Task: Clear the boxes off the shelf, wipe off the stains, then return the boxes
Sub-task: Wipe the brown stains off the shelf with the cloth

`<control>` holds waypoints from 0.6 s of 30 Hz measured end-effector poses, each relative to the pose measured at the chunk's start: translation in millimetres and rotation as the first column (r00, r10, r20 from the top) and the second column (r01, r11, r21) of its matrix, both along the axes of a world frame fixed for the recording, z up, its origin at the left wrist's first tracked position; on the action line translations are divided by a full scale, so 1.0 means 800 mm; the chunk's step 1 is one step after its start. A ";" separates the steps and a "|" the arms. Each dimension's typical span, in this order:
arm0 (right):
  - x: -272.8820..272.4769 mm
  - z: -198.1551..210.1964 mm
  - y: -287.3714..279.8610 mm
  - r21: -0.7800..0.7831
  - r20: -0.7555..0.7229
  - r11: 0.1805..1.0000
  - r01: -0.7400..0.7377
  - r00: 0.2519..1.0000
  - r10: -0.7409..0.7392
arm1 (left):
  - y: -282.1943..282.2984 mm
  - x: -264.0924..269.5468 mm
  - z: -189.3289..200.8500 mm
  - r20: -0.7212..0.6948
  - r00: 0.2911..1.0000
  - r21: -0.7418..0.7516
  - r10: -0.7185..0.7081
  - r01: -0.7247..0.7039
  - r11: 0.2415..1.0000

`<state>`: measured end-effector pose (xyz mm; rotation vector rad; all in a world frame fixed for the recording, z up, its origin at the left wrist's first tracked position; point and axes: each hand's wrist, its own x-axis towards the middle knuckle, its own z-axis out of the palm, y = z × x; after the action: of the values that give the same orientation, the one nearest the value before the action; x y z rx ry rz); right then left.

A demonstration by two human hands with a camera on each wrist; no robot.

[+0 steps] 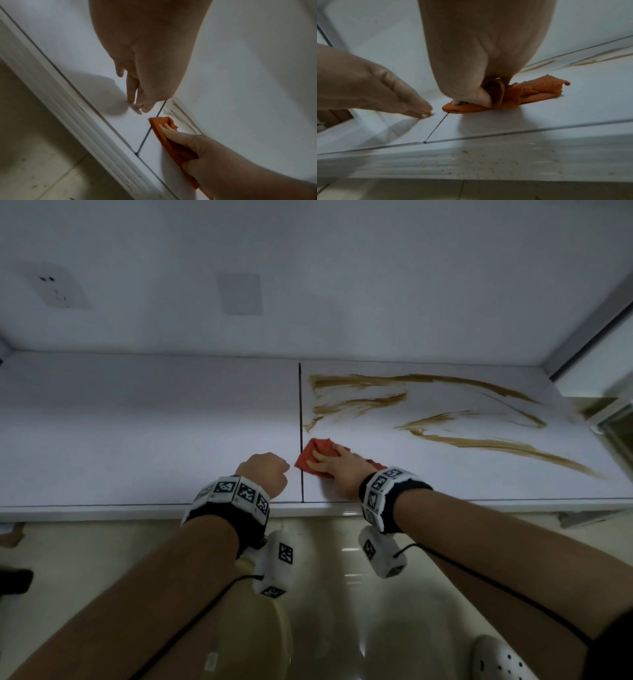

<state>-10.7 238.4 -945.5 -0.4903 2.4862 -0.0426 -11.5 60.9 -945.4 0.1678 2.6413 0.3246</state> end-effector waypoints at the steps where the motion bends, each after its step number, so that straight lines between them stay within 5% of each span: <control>1: -0.002 0.000 -0.004 -0.003 0.006 1.000 0.005 1.000 -0.005 | -0.009 0.002 -0.002 0.001 1.000 -0.018 0.020 -0.020 1.000; 11: -0.054 0.002 -0.047 0.185 -0.008 0.983 -0.019 1.000 0.021 | -0.034 0.006 -0.014 0.050 0.991 -0.098 0.121 -0.115 0.988; 18: -0.082 -0.006 -0.007 0.208 -0.077 0.975 0.070 0.995 -0.055 | -0.018 -0.013 -0.014 0.037 0.985 -0.136 0.166 -0.159 0.978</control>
<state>-76.2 232.6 -950.3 -0.3284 2.5382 0.2154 -22.1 46.4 -956.7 -0.0991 2.6230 0.2027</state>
